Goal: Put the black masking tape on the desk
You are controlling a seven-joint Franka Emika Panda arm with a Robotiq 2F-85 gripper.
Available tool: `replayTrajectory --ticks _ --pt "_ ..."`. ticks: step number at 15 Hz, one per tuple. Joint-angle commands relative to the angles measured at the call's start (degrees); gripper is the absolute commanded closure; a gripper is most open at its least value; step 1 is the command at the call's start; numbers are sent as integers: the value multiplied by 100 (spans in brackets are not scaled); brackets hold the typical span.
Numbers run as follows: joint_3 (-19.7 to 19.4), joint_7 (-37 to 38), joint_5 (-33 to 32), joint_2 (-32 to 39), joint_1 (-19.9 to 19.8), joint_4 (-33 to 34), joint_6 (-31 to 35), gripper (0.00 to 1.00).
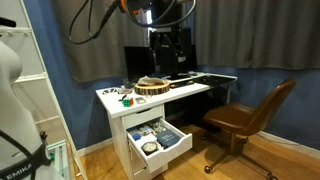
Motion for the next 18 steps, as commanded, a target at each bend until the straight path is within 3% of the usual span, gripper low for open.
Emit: replayTrajectory --ticks 1,8,13,18 --pt "67 -34 41 10 -75 10 -13 0" --pt "67 -34 41 10 -75 10 -13 0" --pt "562 106 190 393 374 -26 182 0" --pt "1136 -81 618 906 1126 -176 532 0"
